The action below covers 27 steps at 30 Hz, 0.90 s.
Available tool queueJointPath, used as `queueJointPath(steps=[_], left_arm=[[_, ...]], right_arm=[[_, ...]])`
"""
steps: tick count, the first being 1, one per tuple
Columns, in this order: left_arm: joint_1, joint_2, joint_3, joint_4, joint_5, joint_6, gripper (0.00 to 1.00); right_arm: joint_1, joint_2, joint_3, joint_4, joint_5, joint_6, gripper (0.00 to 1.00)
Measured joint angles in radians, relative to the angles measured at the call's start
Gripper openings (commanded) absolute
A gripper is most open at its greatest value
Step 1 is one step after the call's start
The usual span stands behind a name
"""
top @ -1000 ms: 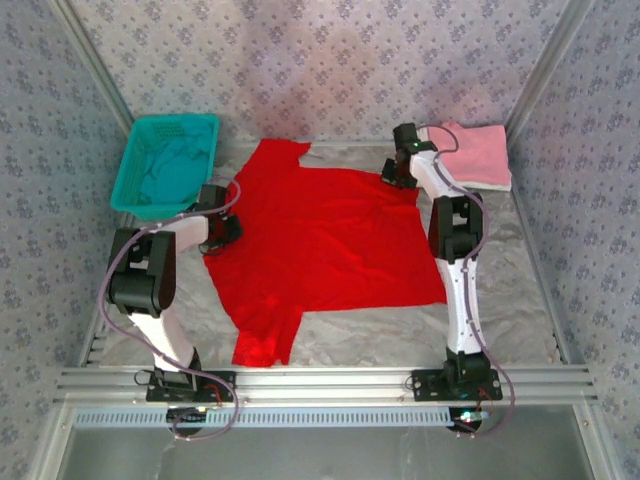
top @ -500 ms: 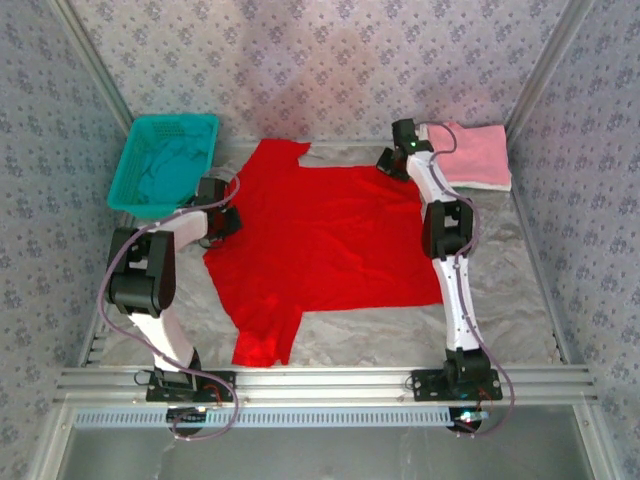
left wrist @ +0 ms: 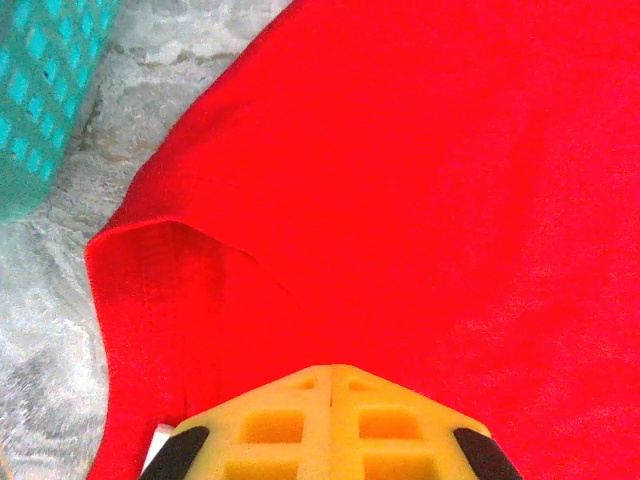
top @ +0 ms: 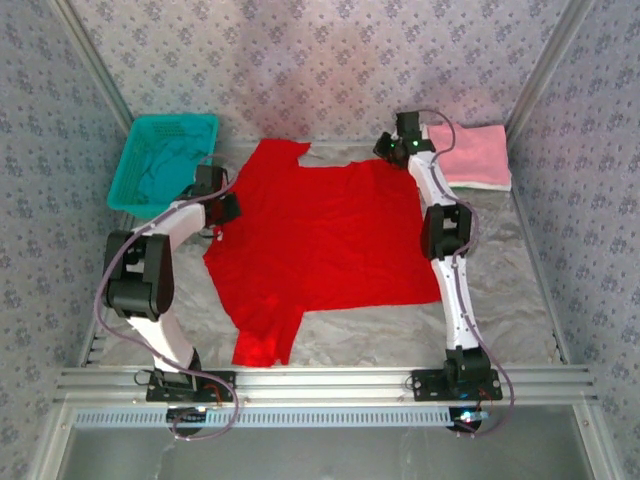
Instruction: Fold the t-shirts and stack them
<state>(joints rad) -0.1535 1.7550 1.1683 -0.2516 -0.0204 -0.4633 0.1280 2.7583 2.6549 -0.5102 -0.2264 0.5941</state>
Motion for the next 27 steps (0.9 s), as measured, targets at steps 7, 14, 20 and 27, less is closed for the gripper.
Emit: queueJointPath(steps=[7,14,20,27], left_arm=[[-0.038,-0.074,0.064,-0.046,-0.008,0.012,0.00],[-0.066,0.092,0.215,-0.087,-0.005,0.021,0.00],[-0.069,0.244,0.298,-0.129,-0.004,0.021,0.00],[-0.061,0.394,0.460,-0.174,-0.006,0.021,0.00]], right_arm=[[-0.003,-0.421,-0.383,0.047,0.012,-0.032,0.17],[0.034,-0.674,-0.666,0.076,0.117,-0.080,0.12],[0.052,-0.661,-0.888,0.064,0.183,-0.112,0.03],[0.050,-0.599,-0.890,0.055,0.216,-0.132,0.00]])
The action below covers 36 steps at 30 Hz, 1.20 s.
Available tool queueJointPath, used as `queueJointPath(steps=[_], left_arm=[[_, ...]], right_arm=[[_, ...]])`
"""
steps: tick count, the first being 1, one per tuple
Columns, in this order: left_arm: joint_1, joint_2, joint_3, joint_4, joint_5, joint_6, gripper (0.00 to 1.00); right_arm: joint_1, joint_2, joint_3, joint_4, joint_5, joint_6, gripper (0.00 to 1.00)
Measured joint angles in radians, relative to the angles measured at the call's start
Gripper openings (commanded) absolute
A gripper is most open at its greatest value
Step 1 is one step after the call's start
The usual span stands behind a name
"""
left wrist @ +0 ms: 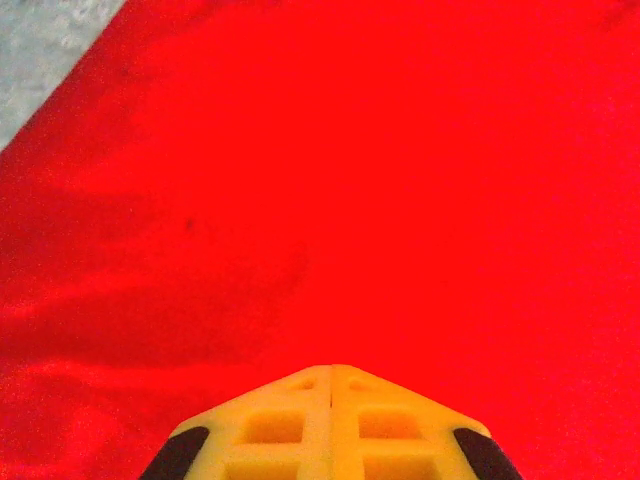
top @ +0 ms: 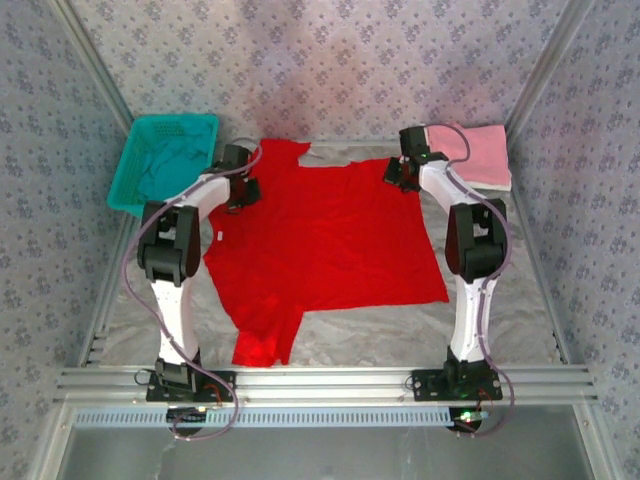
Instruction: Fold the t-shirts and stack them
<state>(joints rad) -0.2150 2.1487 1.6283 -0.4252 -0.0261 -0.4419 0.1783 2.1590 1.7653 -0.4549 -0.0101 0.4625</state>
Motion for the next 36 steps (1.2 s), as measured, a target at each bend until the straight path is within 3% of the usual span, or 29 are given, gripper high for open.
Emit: queueJointPath(steps=[16,28,33,36], left_arm=[[0.024,0.284,0.397,-0.109,0.049,-0.004,0.00],[0.054,0.615,1.003,-0.306,0.097,-0.003,0.00],[0.056,0.628,1.048,-0.335,0.109,-0.002,0.00],[0.056,0.621,1.054,-0.338,0.108,0.012,0.12]], right_arm=[[-0.037,0.190,0.113,-0.043,-0.014,0.046,0.00],[-0.069,0.284,0.256,-0.043,-0.058,0.118,0.00],[-0.071,0.323,0.336,-0.072,-0.071,0.121,0.00],[-0.076,0.328,0.370,-0.097,-0.084,0.120,0.03]])
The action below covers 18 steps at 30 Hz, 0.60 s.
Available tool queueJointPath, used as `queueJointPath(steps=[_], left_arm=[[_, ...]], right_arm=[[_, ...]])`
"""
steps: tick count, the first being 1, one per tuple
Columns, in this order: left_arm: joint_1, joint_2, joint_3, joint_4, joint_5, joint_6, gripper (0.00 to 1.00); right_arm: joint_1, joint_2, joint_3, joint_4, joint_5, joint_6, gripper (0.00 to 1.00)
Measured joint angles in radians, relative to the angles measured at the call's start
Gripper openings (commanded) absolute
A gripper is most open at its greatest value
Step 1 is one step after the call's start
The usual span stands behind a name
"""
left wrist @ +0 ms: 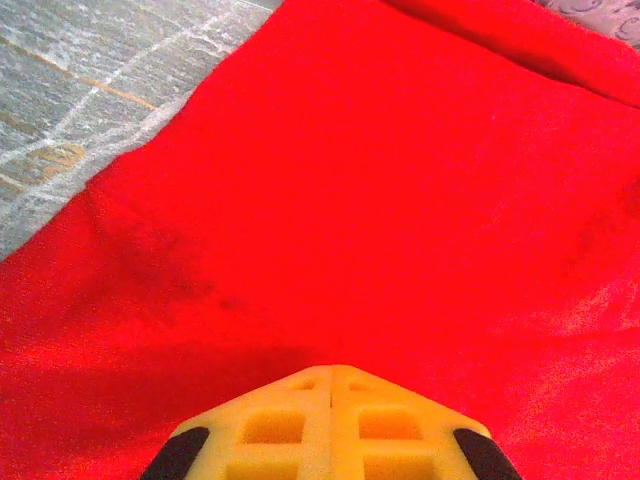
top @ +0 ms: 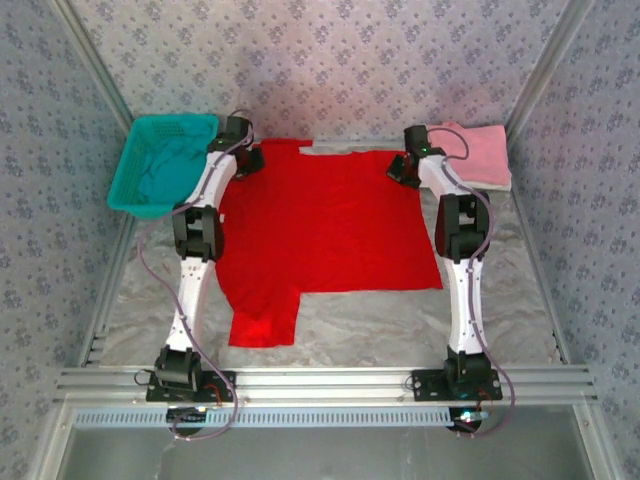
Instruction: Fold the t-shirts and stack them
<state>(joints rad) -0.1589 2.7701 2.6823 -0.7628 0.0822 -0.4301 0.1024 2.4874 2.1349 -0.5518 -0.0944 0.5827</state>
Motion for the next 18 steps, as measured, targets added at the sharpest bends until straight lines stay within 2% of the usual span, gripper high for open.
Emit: queueJointPath(steps=[2,4,8,11,13,16,18], left_arm=[[0.000,-0.016,0.000,-0.010,-0.001,0.012,0.16],[-0.006,-0.051,-0.004,-0.028,-0.010,0.029,0.21],[-0.027,-0.257,-0.145,-0.008,-0.031,0.060,0.31],[-0.067,-0.521,-0.402,0.087,-0.037,0.068,0.38],[-0.100,-0.718,-0.619,0.193,-0.042,0.063,0.38],[-0.160,-1.030,-0.995,0.352,-0.058,0.052,0.47],[-0.191,-1.213,-1.249,0.445,-0.094,0.037,0.48]], right_arm=[[-0.002,-0.008,0.009,-0.002,-0.003,-0.007,0.04],[-0.003,-0.035,-0.002,-0.010,-0.005,-0.015,0.09],[-0.003,-0.208,-0.151,0.002,-0.018,-0.040,0.17],[0.006,-0.431,-0.346,0.056,-0.018,-0.063,0.24],[0.013,-0.592,-0.489,0.116,-0.017,-0.082,0.28],[0.033,-0.829,-0.739,0.231,-0.011,-0.113,0.34],[0.048,-0.980,-0.950,0.330,-0.007,-0.135,0.37]])
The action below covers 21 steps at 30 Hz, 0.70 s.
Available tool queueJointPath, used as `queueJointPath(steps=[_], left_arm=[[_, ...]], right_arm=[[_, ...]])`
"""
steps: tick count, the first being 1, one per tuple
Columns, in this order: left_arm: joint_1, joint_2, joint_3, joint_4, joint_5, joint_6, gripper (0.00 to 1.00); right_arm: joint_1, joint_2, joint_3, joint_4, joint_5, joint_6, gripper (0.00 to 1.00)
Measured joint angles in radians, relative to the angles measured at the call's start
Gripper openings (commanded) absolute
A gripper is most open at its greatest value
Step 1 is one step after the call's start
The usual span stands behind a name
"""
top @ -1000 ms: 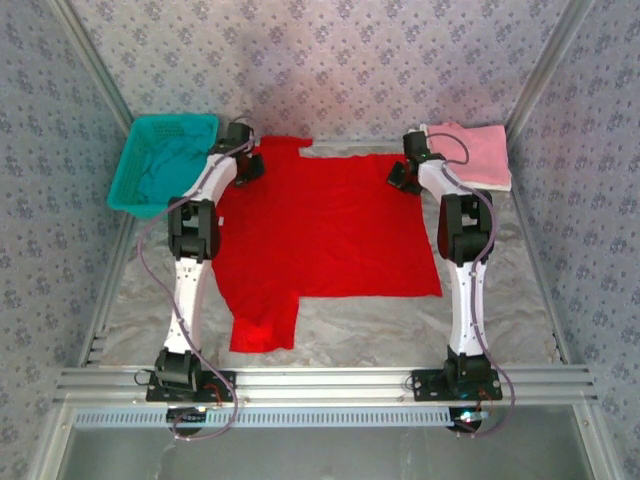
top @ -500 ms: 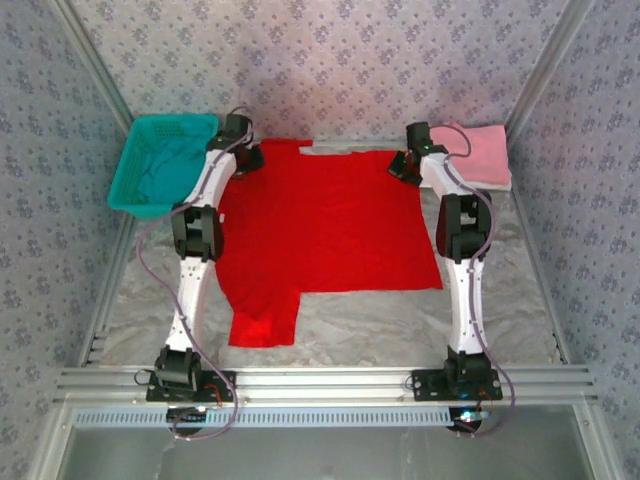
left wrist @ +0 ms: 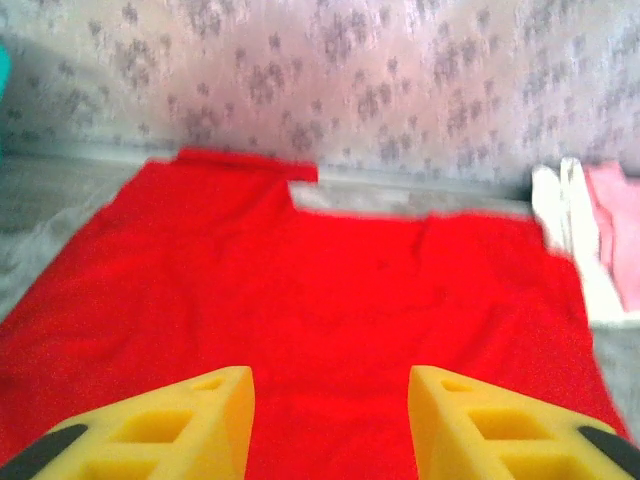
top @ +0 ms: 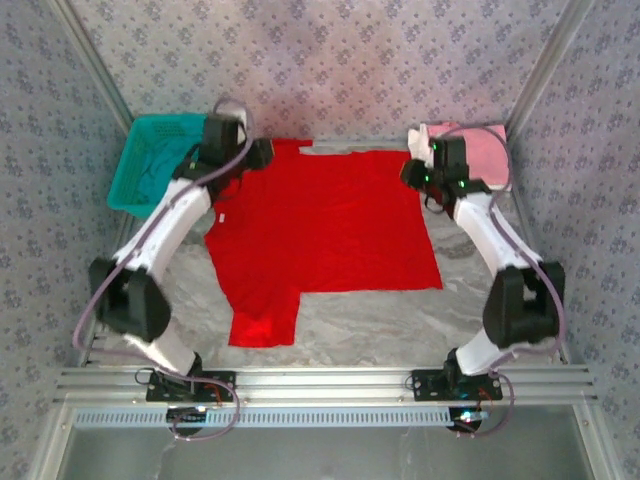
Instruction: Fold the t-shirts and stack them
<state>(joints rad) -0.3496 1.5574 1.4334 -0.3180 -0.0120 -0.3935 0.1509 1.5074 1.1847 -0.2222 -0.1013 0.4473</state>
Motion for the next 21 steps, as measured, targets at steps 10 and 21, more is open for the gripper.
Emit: queueJointPath(steps=[10,21], left_arm=[[-0.047,-0.458,-0.674,-0.187,-0.131,-0.215,0.49],[-0.426,-0.645,-0.794,-0.619,-0.187,-0.740,0.51]], right_arm=[[0.197,-0.380,-0.810,0.363,0.091,-0.152,0.60],[0.360,-0.416,-0.843,0.614,0.240,-0.278,0.71]])
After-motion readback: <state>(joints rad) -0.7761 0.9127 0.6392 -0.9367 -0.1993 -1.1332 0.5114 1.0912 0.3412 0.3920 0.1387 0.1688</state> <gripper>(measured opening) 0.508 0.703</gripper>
